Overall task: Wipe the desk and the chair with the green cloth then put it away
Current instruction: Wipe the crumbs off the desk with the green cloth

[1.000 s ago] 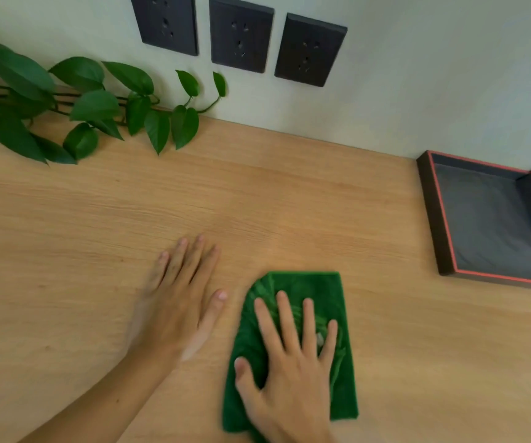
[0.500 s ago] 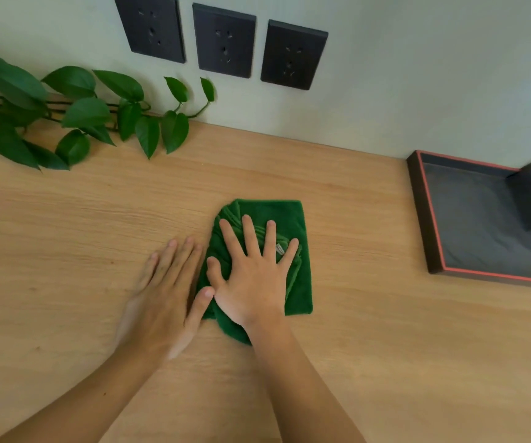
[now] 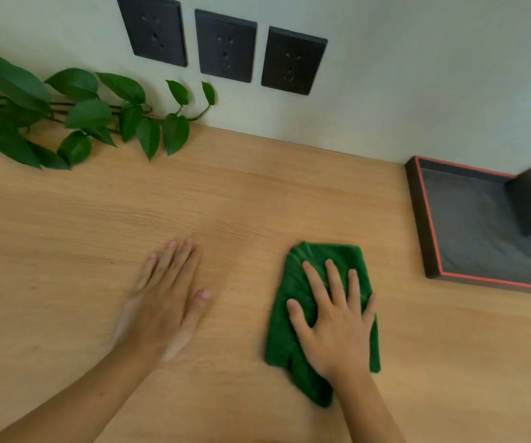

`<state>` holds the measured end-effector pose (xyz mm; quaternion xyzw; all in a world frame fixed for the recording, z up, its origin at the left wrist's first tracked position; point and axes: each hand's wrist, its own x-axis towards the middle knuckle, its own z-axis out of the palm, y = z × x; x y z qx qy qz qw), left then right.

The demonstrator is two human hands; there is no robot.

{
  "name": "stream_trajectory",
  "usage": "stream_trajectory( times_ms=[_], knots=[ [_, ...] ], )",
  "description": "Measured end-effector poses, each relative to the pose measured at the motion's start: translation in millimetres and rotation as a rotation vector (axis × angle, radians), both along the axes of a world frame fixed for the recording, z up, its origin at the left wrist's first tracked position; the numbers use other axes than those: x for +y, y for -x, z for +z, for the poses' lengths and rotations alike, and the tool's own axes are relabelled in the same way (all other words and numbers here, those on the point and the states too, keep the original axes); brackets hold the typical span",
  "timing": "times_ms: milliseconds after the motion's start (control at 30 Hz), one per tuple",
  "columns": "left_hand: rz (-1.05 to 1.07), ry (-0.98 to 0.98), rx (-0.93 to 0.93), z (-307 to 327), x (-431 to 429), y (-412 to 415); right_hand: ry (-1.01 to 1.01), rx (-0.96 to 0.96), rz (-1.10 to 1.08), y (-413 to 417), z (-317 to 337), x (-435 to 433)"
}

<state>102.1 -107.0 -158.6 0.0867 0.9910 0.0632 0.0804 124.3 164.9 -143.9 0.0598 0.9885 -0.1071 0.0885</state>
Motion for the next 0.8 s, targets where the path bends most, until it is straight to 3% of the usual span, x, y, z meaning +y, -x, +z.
stream_trajectory(
  times_ms=[167, 333, 567, 700, 800],
  knots=[
    [0.000, -0.026, 0.009, -2.0, 1.7, 0.4, -0.023, 0.038, -0.155, 50.8, -3.2, 36.5],
    [0.016, -0.062, 0.025, -1.8, 4.8, 0.1, -0.017, 0.021, -0.052, 29.3, 1.4, 1.3],
    [0.017, -0.080, -0.003, -2.7, 2.5, -1.5, 0.053, 0.014, 0.170, -48.4, -0.6, -112.1],
    [-0.006, -0.143, -0.022, 0.7, -1.8, -2.9, 0.050, -0.005, 0.158, -36.6, 0.0, -125.3],
    [0.016, -0.304, -0.026, 3.2, -4.9, -3.6, 0.063, -0.018, 0.178, 3.7, 1.8, -127.8]
  ],
)
